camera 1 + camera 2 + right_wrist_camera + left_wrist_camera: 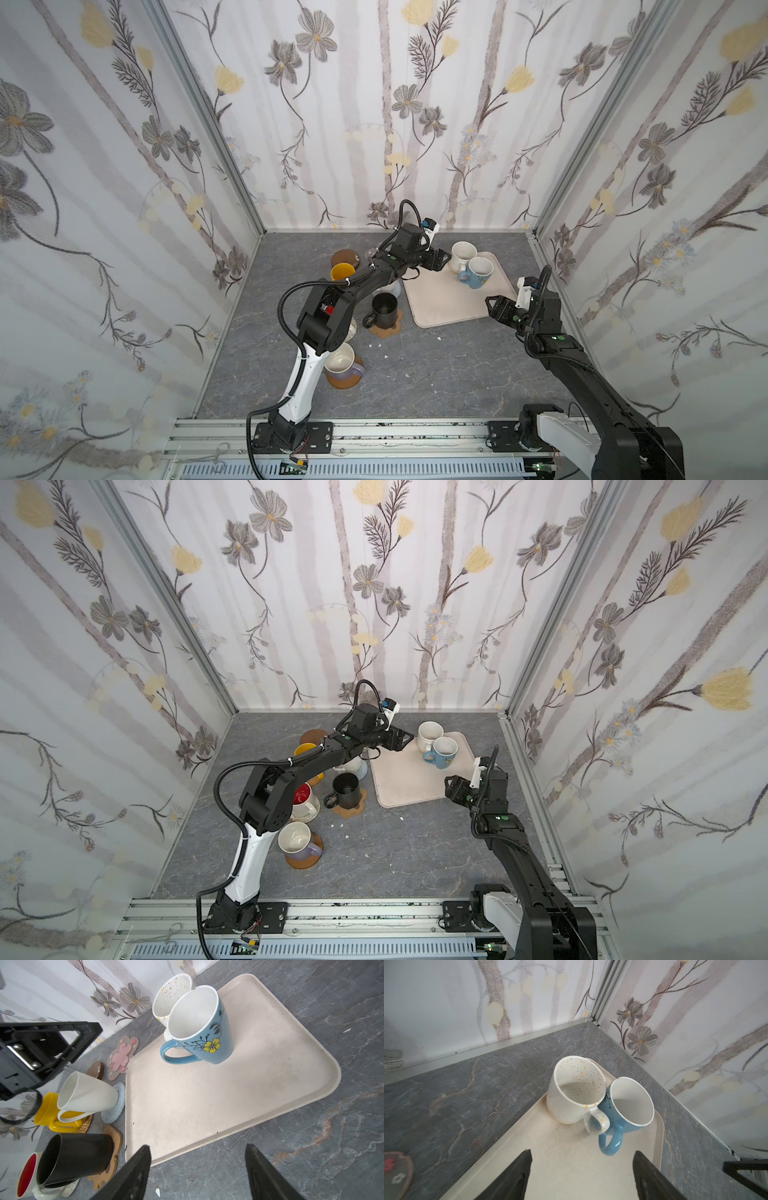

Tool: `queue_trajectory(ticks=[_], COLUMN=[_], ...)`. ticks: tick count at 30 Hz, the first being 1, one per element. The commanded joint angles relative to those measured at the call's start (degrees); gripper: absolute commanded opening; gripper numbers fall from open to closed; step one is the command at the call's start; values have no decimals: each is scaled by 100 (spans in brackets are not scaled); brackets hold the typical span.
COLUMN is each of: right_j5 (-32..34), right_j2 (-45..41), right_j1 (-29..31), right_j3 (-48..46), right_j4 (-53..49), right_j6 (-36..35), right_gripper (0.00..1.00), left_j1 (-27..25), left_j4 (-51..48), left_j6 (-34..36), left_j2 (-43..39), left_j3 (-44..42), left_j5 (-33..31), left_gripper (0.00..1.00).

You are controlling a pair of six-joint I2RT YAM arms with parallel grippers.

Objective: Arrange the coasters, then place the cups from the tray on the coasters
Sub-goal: 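Release the tray edge and pull right gripper back while left gripper reaches the blue mug, then lower left gripper onto the blue flowered mug's handle and close it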

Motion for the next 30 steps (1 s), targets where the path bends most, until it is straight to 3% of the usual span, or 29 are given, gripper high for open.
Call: queue_trajectory(ticks=[1, 9, 30], right_j5=[-516, -480, -383], right_j2=[-31, -225, -436], right_j1=[-196, -334, -374], right_j3=[-42, -231, -464], right_j4=[249, 249, 372], right_j6=[20, -59, -77], right_gripper=[78, 100, 100], left_j1=[-90, -259, -641], left_j4=[130, 130, 130], left_j6=[135, 242, 567], left_j2=[295, 797, 778], left_j3=[289, 556, 158], left_j5=[263, 367, 262], left_gripper=[80, 80, 73])
